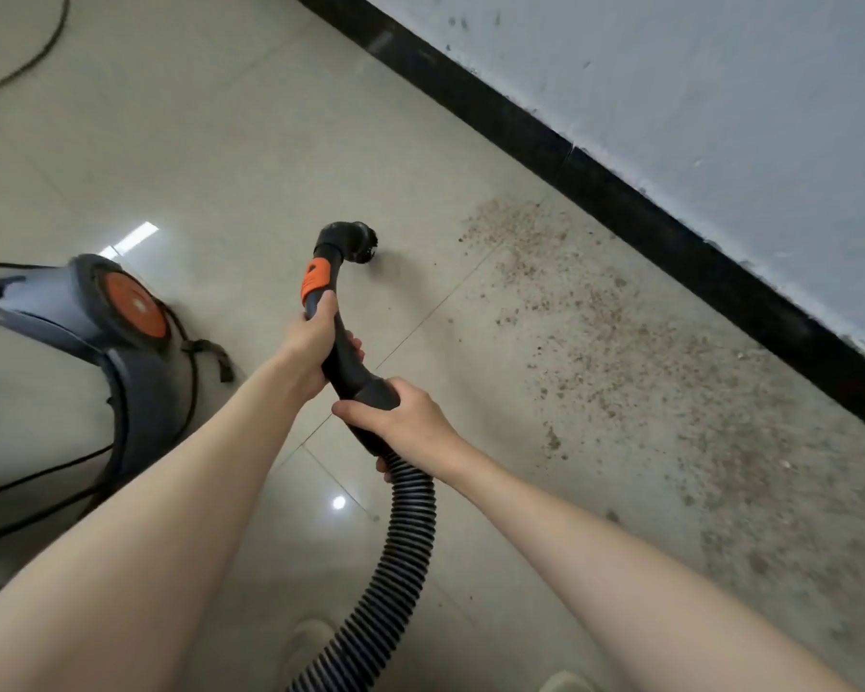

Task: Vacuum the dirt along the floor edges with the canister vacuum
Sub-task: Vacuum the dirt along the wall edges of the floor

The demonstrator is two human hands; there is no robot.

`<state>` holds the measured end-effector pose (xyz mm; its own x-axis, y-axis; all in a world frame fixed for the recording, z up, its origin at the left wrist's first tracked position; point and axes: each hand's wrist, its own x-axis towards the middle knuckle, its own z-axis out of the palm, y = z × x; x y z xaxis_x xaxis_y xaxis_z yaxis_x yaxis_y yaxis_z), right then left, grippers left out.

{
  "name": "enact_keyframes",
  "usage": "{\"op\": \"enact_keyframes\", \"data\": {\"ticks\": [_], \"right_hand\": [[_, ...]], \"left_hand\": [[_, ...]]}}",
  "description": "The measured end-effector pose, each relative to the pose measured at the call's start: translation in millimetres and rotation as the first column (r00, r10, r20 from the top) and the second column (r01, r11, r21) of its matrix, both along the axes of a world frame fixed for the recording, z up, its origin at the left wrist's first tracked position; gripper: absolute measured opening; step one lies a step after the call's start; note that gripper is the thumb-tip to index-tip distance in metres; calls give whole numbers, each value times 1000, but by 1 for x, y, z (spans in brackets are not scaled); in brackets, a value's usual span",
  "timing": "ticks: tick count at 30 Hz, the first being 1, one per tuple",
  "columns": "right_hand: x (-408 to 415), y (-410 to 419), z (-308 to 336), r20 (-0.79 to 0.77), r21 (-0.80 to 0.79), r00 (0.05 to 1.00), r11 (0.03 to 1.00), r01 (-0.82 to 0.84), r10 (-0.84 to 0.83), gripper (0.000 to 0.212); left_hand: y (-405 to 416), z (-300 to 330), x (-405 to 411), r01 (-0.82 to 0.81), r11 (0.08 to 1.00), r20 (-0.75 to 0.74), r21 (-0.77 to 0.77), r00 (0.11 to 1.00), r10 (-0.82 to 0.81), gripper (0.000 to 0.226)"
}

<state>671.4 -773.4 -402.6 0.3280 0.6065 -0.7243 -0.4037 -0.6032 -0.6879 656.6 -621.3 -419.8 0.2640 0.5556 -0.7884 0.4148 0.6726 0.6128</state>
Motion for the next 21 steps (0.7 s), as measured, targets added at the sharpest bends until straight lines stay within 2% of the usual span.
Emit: {"op": "enact_keyframes", "data": {"ticks": [7,15,21], "right_hand": [[-15,-18,-41,39,16,999,1000,12,-12,40],[-21,-49,-49,83,-1,982,985,172,-171,41],[4,-61,-74,144,46,954,965,257,-261,45]], "left_hand": [[-17,-46,-16,11,999,30,52,999,-13,25],[-51,-47,3,172,984,48,34,984,-174,27],[-65,-61,42,272,957,116,96,952,-283,27]]}}
